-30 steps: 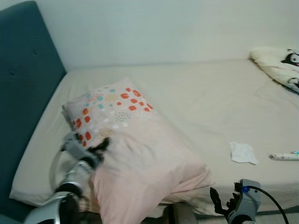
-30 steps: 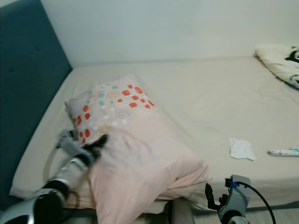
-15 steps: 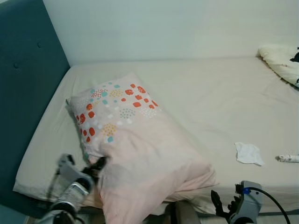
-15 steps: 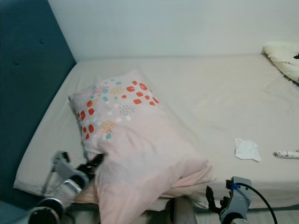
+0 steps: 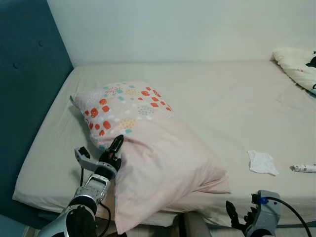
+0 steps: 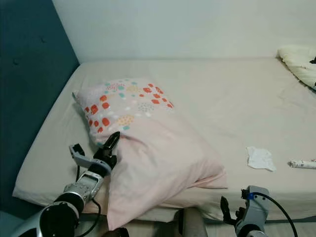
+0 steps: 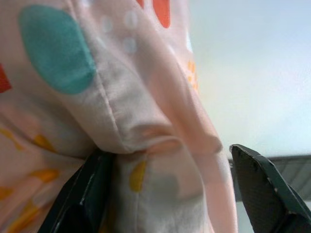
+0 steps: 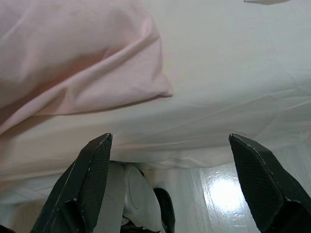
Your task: Clean up the room
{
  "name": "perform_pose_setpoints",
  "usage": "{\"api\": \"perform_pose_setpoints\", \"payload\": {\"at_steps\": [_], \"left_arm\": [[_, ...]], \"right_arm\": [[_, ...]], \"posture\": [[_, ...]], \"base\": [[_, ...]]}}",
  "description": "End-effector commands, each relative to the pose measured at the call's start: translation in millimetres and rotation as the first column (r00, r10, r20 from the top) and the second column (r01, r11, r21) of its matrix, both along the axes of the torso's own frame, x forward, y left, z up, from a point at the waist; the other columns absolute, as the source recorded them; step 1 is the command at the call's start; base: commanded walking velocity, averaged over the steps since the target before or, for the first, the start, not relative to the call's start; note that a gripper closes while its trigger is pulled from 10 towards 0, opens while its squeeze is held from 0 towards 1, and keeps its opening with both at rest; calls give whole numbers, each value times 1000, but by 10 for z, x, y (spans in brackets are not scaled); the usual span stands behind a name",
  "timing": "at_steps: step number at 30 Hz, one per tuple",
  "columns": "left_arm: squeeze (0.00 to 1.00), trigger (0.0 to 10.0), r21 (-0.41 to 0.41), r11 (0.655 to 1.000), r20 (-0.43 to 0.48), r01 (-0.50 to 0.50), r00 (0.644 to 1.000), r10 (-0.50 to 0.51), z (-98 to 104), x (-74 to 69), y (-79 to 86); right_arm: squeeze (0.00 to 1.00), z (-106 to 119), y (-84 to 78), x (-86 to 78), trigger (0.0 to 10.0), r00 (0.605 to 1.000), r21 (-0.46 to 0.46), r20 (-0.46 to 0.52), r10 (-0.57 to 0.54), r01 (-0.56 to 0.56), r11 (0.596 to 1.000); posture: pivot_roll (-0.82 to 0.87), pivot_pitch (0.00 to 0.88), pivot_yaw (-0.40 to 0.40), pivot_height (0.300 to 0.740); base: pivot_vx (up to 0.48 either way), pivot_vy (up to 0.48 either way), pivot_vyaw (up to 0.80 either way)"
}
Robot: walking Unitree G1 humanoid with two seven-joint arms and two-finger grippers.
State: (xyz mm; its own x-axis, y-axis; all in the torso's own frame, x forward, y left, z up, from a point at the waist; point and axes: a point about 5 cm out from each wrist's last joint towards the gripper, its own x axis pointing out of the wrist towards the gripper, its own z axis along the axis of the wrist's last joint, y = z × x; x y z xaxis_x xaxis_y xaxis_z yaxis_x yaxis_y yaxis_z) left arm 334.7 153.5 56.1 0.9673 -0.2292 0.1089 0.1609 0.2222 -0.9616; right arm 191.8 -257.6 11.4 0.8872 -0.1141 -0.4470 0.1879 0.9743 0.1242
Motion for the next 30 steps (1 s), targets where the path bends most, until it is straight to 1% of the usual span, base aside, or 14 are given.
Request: {"api": "perform_pose_setpoints", "payload": {"at_steps": [1,3,4,6,7,8,13,18,19,20,21,22,23,30], "left_arm": [[0,10000,69,991,36,113,993,-115,39,15,-205],[0,10000,258,927,8,273,958,-285,-24,-45,-499],[0,10000,258,927,8,273,958,-285,-24,-45,-499],[0,10000,354,871,-29,342,934,-355,-81,-104,-712],[0,10000,354,871,-29,342,934,-355,-81,-104,-712],[0,10000,436,812,-76,388,915,-396,-132,-157,-891],[0,10000,484,769,-120,418,902,-414,-148,-192,-1078],[0,10000,498,747,-156,439,894,-421,-141,-211,-1228],[0,10000,526,725,-221,446,894,-389,-162,-232,-1337],[0,10000,526,725,-221,446,894,-389,-162,-232,-1337],[0,1922,533,721,-260,442,897,-358,-187,-241,-1350],[0,1922,533,721,-260,442,897,-358,-187,-241,-1350],[0,0,519,735,-289,437,899,-330,-208,-250,-1356],[0,0,471,763,-331,443,890,-313,-217,-283,-1451]], "right_arm": [[0,-36,33,-33,10000,1000,18,-21,-1,1,1000],[0,-30,22,-28,10000,1000,18,-20,-5,6,1000],[0,-30,22,-28,10000,1000,18,-20,-5,6,1000],[0,-25,11,-18,10000,1000,18,-17,-11,11,1000],[0,-25,11,-18,10000,1000,18,-17,-11,11,1000],[0,-16,7,-3,10000,1000,17,-15,-13,13,1000],[0,-8,7,12,10000,1000,18,-10,-17,17,1000],[0,-10,0,21,10000,1000,18,-10,-19,20,1000],[0,-7,-13,44,10000,1000,18,-7,-23,23,1000],[0,-7,-13,44,10000,1000,18,-7,-23,23,1000],[0,-5,-18,59,10000,1000,18,-6,-25,25,1000],[0,-5,-18,59,10000,1000,18,-6,-25,25,1000],[0,-6,-21,79,10000,1000,18,-5,-27,27,999],[0,21,8,234,10000,1000,24,22,-21,20,1000]], "posture": [[-185,168,45,616],[-185,168,45,616],[-185,168,45,616],[-181,164,47,616],[-181,164,47,616],[-182,162,51,616],[-181,154,54,616],[-175,149,57,616],[-171,140,62,616],[-171,140,62,616],[-172,134,63,616],[-172,134,63,616],[-168,122,65,616],[-163,69,79,616]], "base": [[0,0,0],[0,0,0],[0,0,0],[0,0,0],[0,0,0],[0,0,0],[0,0,0],[0,0,0],[0,0,0],[0,0,0],[0,0,0],[0,0,0],[0,0,0],[0,0,0]]}}
